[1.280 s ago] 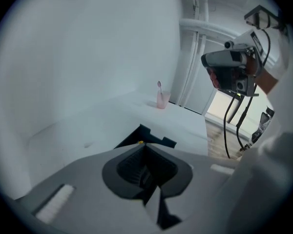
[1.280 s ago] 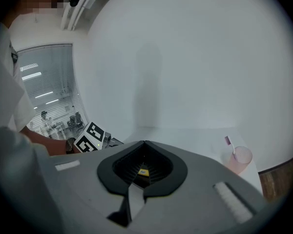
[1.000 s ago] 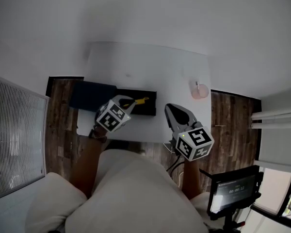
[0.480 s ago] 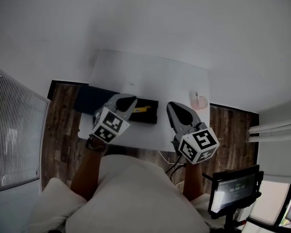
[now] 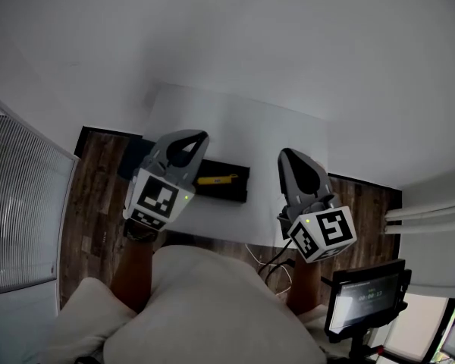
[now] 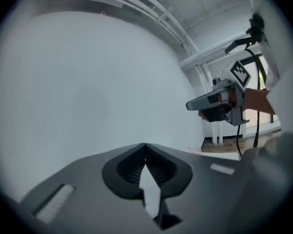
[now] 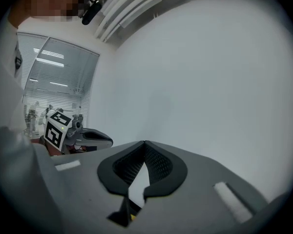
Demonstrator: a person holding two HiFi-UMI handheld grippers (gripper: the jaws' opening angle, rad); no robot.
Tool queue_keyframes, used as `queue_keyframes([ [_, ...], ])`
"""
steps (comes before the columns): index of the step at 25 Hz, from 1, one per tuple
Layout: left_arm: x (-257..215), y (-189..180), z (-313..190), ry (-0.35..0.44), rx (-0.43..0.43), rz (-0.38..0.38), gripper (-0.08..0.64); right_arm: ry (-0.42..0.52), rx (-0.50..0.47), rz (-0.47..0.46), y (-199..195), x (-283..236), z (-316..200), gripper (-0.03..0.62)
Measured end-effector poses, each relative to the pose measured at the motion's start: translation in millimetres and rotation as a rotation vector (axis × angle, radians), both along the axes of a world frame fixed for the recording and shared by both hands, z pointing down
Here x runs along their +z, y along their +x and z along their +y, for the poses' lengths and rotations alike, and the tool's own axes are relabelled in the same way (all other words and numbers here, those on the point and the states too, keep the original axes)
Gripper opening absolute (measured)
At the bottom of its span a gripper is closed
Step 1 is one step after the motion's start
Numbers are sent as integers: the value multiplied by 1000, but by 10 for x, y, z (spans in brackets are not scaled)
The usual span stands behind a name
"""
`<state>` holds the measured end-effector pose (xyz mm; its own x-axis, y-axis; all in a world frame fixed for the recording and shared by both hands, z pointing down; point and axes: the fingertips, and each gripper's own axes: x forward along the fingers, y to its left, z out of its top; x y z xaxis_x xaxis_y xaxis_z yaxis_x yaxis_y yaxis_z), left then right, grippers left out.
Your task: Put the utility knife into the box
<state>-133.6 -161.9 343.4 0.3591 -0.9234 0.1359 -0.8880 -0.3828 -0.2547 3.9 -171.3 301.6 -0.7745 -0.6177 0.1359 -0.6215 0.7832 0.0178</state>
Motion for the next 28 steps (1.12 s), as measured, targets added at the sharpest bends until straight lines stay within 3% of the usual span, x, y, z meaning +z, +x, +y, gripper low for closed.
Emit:
queue_keyframes([
  [6, -285, -57, 40, 65, -26, 19, -2, 78, 16, 14, -32, -222, -14, 0],
  [11, -400, -61, 58, 98, -31, 39, -2, 84, 26, 4, -17, -267, -21, 0],
  [19, -281, -242, 45, 29, -110, 89, -2, 79, 28, 6, -4, -257, -11, 0],
  [28, -281, -96, 61, 39, -69, 69, -2, 66, 19, 18, -8, -191, 5, 0],
])
